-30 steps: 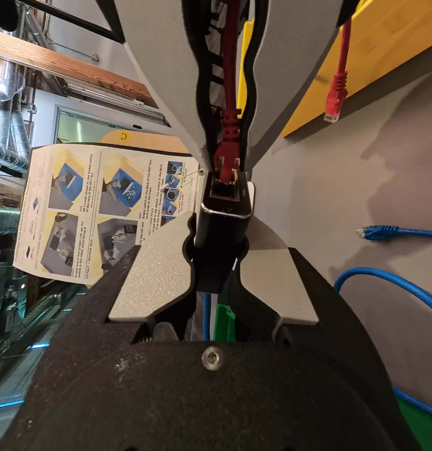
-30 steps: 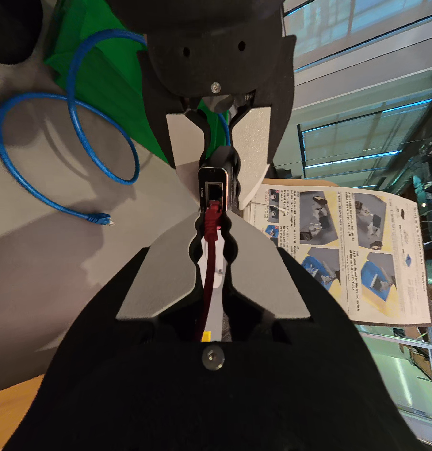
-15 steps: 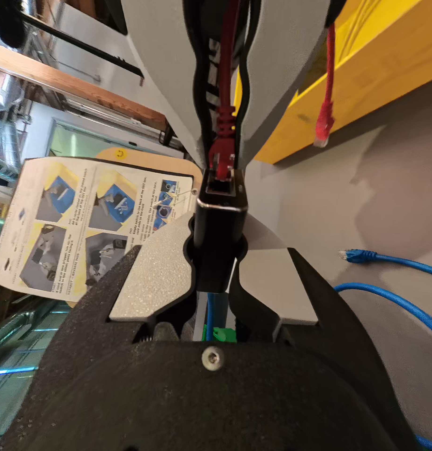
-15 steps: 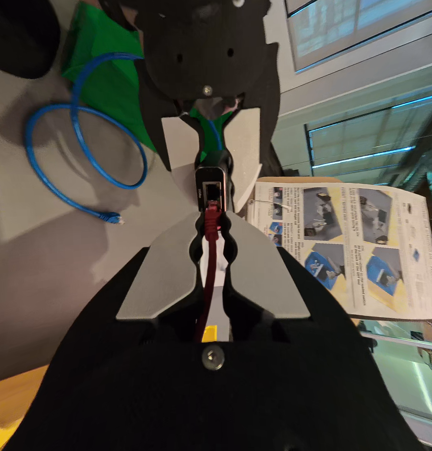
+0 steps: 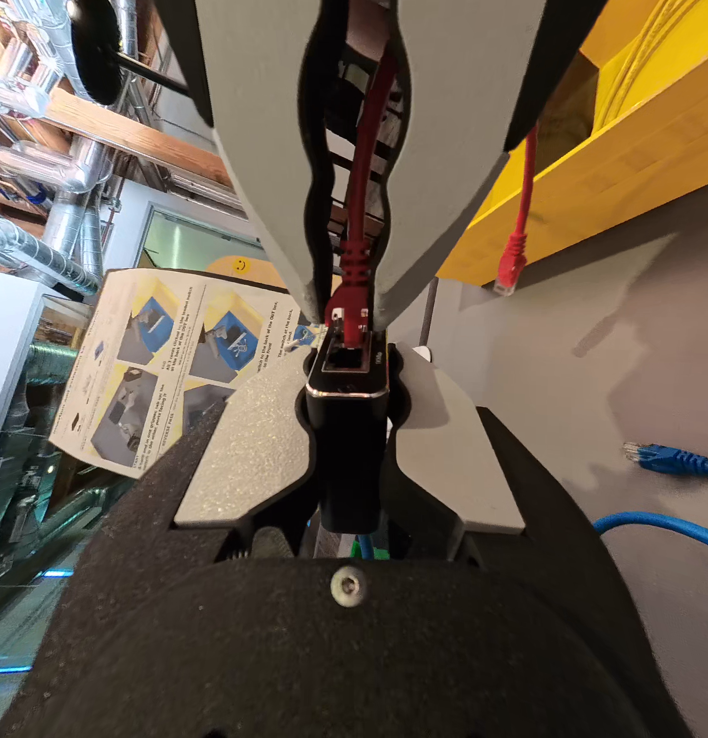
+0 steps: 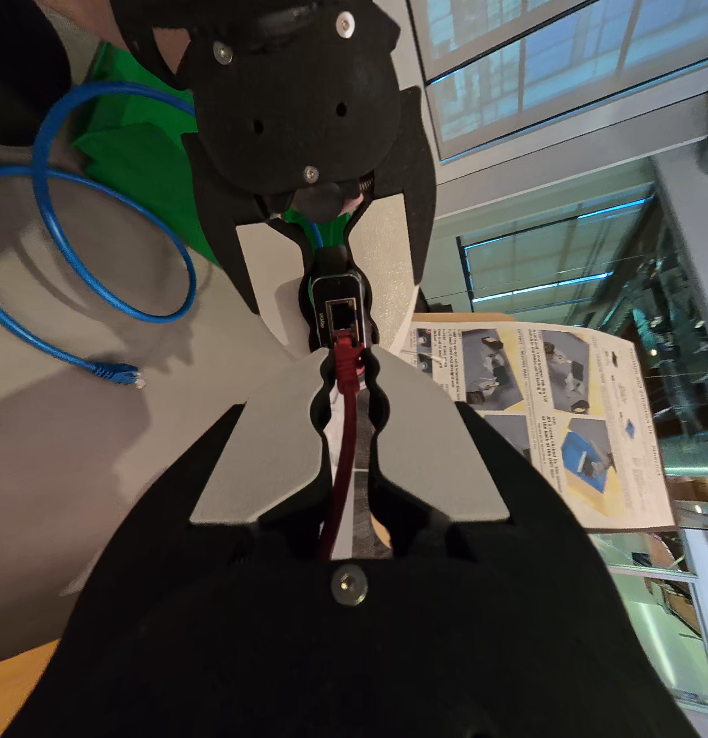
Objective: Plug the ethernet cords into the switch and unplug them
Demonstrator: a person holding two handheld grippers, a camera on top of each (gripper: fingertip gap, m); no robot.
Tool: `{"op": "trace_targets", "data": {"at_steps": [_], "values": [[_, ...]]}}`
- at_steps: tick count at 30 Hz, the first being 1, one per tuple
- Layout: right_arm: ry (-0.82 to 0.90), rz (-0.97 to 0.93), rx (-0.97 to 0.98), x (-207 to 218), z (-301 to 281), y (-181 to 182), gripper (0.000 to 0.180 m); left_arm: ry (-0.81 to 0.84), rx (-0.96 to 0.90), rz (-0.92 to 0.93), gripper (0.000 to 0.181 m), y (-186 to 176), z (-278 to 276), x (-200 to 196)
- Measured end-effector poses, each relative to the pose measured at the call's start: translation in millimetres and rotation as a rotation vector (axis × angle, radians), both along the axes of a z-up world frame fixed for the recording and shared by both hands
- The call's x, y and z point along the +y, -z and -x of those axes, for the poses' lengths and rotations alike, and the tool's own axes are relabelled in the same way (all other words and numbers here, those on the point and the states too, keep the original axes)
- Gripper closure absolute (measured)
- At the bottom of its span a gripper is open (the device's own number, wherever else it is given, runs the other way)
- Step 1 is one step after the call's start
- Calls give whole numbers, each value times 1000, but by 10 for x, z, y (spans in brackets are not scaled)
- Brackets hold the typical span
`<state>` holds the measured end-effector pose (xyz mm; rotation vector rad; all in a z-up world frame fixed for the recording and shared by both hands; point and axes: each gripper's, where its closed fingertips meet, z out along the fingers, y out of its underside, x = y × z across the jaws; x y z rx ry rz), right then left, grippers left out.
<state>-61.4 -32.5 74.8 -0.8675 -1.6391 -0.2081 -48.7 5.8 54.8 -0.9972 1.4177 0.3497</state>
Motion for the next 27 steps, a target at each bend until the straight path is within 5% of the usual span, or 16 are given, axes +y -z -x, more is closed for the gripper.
{"op": "trace_targets", "data": {"at_steps": [8, 27], "values": [[45, -126, -46, 20, 29, -15, 166, -63, 15, -8, 149, -27, 63, 41], [145, 162, -227, -96, -209, 293, 165, -18, 135, 1, 150, 268, -124, 11]]}}
